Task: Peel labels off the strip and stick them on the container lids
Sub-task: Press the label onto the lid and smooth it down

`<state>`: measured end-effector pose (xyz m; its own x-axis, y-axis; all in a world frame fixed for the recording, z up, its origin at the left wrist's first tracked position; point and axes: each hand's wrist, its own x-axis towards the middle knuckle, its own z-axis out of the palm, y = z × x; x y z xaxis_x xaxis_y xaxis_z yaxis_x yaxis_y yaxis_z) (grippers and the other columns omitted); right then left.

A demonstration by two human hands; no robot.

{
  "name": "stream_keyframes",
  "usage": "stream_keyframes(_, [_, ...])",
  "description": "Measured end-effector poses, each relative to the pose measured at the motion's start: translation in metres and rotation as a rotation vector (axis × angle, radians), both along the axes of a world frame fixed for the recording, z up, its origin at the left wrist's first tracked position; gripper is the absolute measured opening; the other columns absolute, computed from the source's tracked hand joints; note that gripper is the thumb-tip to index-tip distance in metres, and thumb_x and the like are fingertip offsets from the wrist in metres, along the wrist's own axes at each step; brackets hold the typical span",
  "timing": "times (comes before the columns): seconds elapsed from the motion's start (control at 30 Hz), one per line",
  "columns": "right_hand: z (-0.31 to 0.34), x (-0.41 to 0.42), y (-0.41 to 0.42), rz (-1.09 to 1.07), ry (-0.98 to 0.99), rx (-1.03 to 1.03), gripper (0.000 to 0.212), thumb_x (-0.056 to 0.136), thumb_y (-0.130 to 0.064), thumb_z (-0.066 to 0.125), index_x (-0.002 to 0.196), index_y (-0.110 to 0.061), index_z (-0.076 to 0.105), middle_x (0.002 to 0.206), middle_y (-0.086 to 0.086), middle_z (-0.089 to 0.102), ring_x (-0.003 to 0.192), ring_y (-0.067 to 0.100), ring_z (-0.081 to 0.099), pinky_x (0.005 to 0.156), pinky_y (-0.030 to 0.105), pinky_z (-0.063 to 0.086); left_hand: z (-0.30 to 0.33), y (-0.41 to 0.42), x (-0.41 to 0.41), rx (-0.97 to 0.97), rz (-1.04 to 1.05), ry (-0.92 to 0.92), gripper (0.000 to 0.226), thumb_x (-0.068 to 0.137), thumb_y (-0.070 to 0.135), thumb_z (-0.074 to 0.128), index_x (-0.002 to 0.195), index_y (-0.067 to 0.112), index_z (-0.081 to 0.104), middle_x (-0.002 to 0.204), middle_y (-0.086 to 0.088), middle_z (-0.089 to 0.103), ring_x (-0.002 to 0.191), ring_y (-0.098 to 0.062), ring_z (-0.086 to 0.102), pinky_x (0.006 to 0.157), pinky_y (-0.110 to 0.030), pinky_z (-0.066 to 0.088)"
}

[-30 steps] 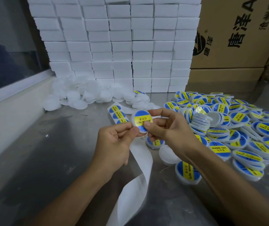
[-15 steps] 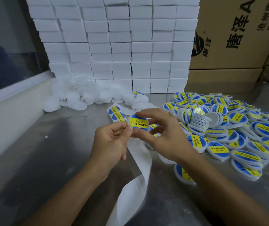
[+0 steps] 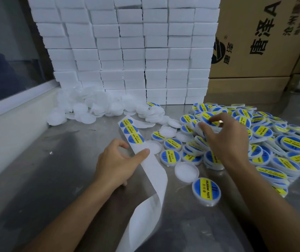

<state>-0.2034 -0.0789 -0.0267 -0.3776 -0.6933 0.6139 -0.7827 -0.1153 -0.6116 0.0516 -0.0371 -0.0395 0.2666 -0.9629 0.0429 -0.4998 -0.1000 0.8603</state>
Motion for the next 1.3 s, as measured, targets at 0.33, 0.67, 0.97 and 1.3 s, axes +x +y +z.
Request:
stream_keyframes(0.33, [0.001,0.012,0.004,0.124,0.033,0.043,0.023,0.089,-0.030,0.066,0.103,-0.013,0.072,0.107,0.005,0.068,0.099,0.023,0.062,0.084,0.042,0.051,0.000,0.002,-0.012,-0.045,-0.038,0.580,0.042,0.076,-0.006,0.073,0.104,0.018,0.055,0.080,0.003,0.076,0.044,-0.009,0.053,0.035,-0.020,0.032])
stream_keyframes(0.67, [-0.001,0.080,0.032,0.705,0.259,-0.143,0.016,0.084,-0.023,0.075,0.096,-0.013,0.077,0.092,0.004,0.067,0.086,0.024,0.064,0.074,0.041,0.052,0.001,0.008,-0.018,-0.108,-0.346,0.368,0.040,0.072,-0.005,0.056,0.090,0.027,0.070,0.071,0.001,0.067,0.058,-0.011,0.056,0.048,-0.021,0.041])
stream_keyframes(0.97, [0.006,0.078,0.038,0.699,0.342,-0.145,0.005,0.088,-0.016,0.070,0.088,-0.013,0.074,0.081,0.000,0.066,0.068,0.017,0.062,0.059,0.041,0.050,-0.004,0.004,-0.013,-0.225,-0.446,0.140,0.034,0.055,0.004,0.046,0.087,0.009,0.057,0.078,-0.013,0.062,0.067,-0.022,0.054,0.058,-0.037,0.043])
stream_keyframes(1.3, [0.003,0.075,0.035,0.733,0.266,-0.076,0.005,0.088,-0.021,0.070,0.087,-0.016,0.072,0.078,-0.006,0.062,0.065,0.011,0.056,0.062,0.042,0.049,-0.004,0.005,-0.012,-0.226,-0.467,0.186,0.040,0.054,0.001,0.045,0.091,0.009,0.062,0.073,-0.002,0.067,0.068,-0.013,0.060,0.058,-0.030,0.045])
